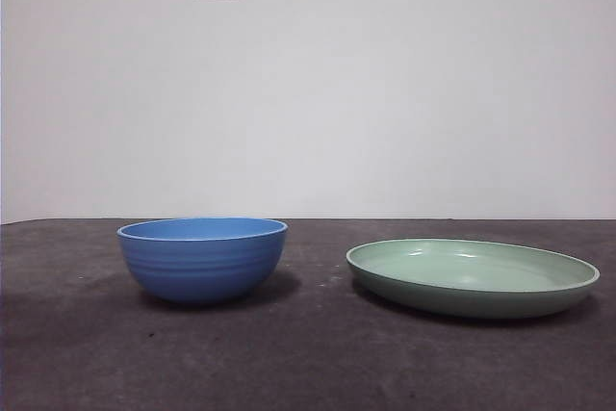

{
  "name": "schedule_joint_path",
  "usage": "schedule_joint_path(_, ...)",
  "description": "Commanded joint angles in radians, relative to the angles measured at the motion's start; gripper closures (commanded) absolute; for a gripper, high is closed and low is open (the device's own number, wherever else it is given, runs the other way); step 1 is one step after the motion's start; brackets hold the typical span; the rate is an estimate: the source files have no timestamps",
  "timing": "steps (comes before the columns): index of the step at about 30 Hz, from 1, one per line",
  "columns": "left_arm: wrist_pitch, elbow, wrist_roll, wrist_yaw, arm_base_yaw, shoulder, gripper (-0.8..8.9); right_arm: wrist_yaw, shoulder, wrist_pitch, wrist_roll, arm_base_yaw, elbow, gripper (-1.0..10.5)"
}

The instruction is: Pick up the blue bowl, put it on the green plate, put it on desk

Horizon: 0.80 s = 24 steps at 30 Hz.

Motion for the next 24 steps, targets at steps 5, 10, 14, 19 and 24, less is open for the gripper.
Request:
schedule_joint_path(5,0.023,0.021,0.016,0.009,-0.002,0.005,3.79,-0.002,0.004,0.012,-0.003,0.006,0.019,5.7)
schedule_joint_path(10,0.041,0.021,-0.013,0.004,-0.002,0.011,3.80,-0.001,0.004,0.011,-0.003,0.006,0.019,5.7)
schedule_joint_path(14,0.093,0.021,-0.061,-0.019,-0.005,0.039,3.80,-0.001,0.005,0.012,-0.003,0.006,0.019,5.7)
schedule_joint_path(19,0.163,0.055,-0.101,-0.069,-0.040,0.126,3.80,-0.001,0.005,0.016,-0.003,0.006,0.019,5.7)
schedule_joint_path(24,0.178,0.146,-0.105,-0.195,-0.120,0.274,3.82,-0.001,0.005,0.019,-0.003,0.006,0.019,5.7)
